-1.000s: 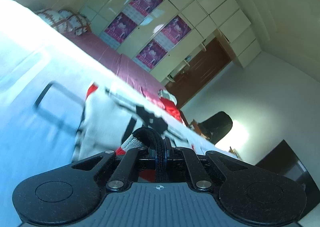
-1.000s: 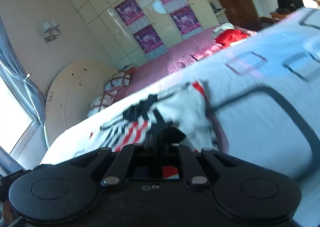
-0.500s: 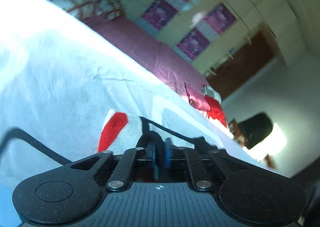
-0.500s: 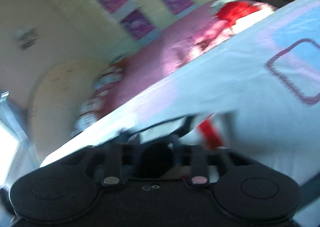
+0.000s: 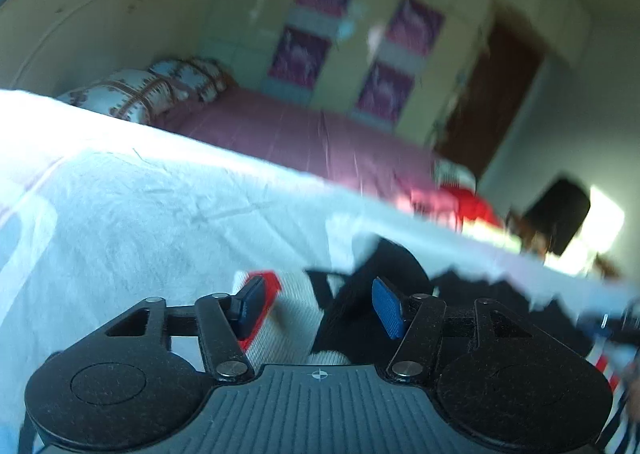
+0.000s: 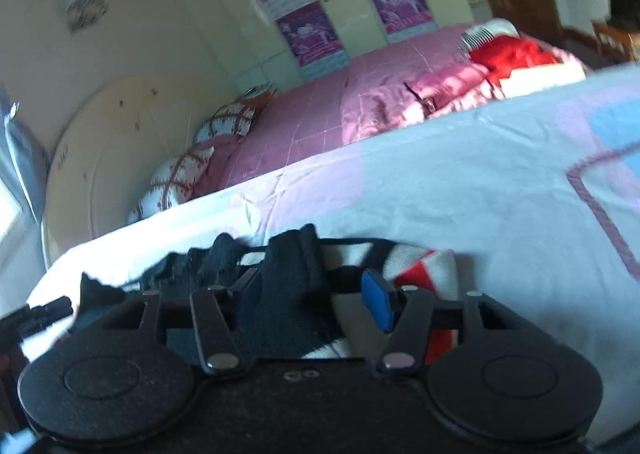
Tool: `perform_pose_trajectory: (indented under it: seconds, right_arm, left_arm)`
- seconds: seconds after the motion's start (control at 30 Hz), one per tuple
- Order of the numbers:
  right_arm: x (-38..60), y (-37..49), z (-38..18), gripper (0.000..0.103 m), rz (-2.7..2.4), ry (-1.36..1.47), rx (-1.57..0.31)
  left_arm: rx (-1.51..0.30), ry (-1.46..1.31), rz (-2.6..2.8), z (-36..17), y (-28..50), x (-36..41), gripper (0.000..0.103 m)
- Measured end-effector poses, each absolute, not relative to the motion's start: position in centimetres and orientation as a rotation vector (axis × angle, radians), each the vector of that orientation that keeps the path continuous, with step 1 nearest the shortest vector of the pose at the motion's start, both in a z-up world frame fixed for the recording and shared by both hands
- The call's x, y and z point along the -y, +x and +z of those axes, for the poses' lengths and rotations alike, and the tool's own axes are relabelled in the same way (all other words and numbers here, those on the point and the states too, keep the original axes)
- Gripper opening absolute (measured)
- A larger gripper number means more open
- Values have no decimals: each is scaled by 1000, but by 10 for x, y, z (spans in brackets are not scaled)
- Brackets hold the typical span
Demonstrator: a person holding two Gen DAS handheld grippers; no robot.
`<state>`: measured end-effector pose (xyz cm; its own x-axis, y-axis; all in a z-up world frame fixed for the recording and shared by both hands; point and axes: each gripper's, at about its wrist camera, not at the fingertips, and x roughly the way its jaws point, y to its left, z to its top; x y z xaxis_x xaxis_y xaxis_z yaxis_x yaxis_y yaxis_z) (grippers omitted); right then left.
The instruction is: Fold small clothes
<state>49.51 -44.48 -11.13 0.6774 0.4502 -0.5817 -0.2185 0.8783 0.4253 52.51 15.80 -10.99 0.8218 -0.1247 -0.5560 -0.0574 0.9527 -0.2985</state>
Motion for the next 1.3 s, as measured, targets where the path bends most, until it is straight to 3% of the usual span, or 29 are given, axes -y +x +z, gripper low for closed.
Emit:
perform_pose_trajectory:
  seconds: [0.13,0.17,0.27,0.37,0.47,0.53,0.57,0.6,0.63,0.67,0.7,0.9,1.13,1.23,1.27,1.3]
  right_arm:
    - [419,499,-110,47,398,190,-752]
    - [413,501,-112,43,392,152,-757]
    - [398,501,-113,23,364,51,-757]
    - [397,498,-113,17,350,46,-747]
    - [404,500,-114,18,350,82,-752]
    - [402,503,-114,28,337,76,-750]
    - [401,505,-115,29,338,69,-754]
    - [398,505,-116,28,340,52,-761]
    - [394,505,-116,24,353,25,-761]
    - [392,504,-115,8,366,13,-755]
    - [391,502,-114,6,372,8,-739]
    - [413,487,-87,6,309,104,-533]
    - [411,516,-118,6,219,54,-702]
    - [410,517,-118,7,213,26,-713]
    - [415,517,-118,8,220,56,-713]
    - [419,516,-117,13,227,83,-714]
  left_arm:
    - [-686,-209,-58,-106,537,-143,52]
    - [-691,-177,-60,-104,538,-138,52]
    - [-684,-67,-74,-96,538,-120,35]
    - [-679,36,-93,-90,533,-101,33]
    - [-691,-14,-103,-82,535,-107,33]
    - [-689,-72,-114,-81,535,-116,23]
    - [-684,-101,-121,-83,535,-120,13]
    - [-680,-130,-126,-83,535,-123,10]
    - [-673,-147,-126,-87,535,-126,9]
    - [-661,-154,-124,-90,532,-126,7]
    - [-636,-162,-124,-87,527,-126,6]
    - [-439,-270,-56,-81,511,-141,6]
    - [-659,-223,37,-110,553,-133,7]
    - [-672,-203,69,-109,555,-130,16]
    - [-673,-207,70,-108,555,-131,22]
    - [-668,-219,70,-107,554,-134,34]
